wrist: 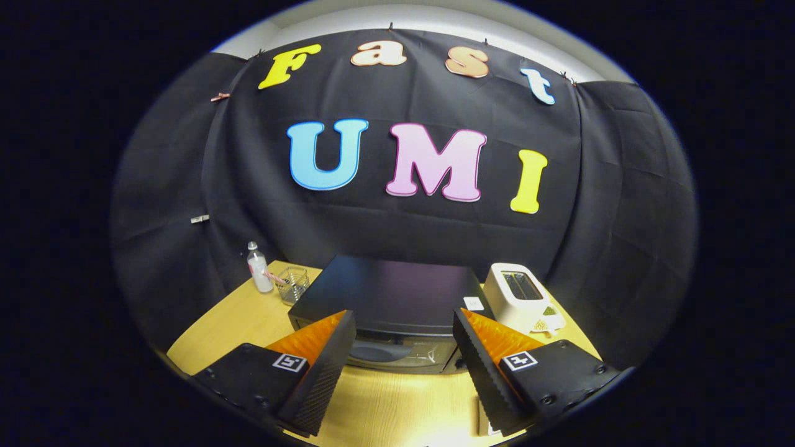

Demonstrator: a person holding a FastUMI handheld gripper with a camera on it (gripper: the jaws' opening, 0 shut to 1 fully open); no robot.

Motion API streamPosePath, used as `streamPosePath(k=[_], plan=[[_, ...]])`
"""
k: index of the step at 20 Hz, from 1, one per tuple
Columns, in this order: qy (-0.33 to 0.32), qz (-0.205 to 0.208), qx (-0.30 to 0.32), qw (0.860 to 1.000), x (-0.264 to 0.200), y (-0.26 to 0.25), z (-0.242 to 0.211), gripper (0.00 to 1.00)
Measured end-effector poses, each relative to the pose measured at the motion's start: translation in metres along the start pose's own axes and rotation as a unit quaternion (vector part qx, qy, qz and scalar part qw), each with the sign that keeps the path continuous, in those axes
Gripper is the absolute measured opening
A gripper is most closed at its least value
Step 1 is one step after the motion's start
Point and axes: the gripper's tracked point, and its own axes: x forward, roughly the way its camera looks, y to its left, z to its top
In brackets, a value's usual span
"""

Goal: Open the toaster oven, put the food inside, and close the toaster oven door.

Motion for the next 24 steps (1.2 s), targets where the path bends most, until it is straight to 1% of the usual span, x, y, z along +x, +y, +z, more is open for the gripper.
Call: streamPosePath(k=[6, 11, 17, 21, 24], plan=[[-0.059, -0.015, 0.014, 0.998, -0.030, -0.021, 0.077, 0.98], [-0.098, -0.038, 0.013, 0.994, -0.052, -0.050, 0.118, 0.98], [-0.122, -0.066, 0.016, 0.990, -0.076, -0.080, 0.136, 0.97], [-0.124, -0.074, 0.017, 0.989, -0.084, -0.091, 0.131, 0.97], [-0.119, -0.079, 0.023, 0.989, -0.086, -0.095, 0.120, 0.97]])
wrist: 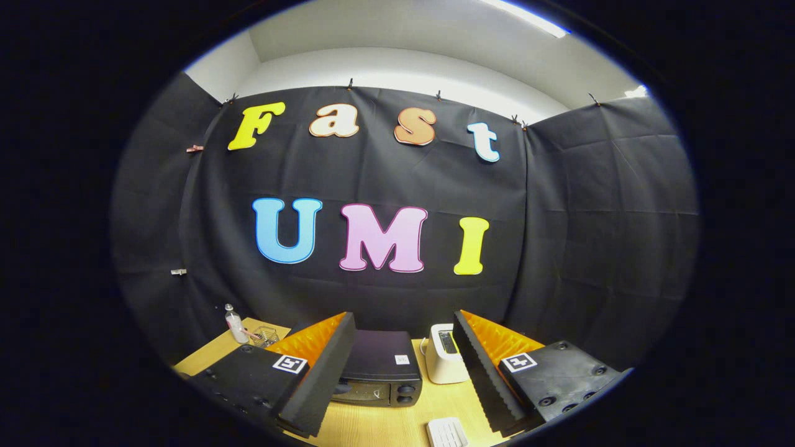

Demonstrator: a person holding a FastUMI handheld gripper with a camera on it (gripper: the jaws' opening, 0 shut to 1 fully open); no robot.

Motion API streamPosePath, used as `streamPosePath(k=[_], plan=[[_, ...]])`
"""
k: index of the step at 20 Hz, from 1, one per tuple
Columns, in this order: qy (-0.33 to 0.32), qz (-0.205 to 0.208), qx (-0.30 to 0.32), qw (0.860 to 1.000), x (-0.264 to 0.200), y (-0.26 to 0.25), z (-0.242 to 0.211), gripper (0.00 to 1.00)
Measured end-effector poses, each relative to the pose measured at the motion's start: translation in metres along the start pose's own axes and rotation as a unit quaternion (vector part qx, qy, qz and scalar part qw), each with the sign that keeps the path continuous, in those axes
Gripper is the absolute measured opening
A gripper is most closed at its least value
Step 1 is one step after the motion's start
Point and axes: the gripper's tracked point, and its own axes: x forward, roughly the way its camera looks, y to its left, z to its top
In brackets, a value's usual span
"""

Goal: Open the toaster oven, put the food inside, and close the toaster oven door.

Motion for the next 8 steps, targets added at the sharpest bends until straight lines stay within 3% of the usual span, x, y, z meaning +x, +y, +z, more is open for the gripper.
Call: streamPosePath(k=[8], plan=[[0.009, -0.003, 0.005, 1.000, -0.0024, -0.0050, -0.0060, 0.97]])
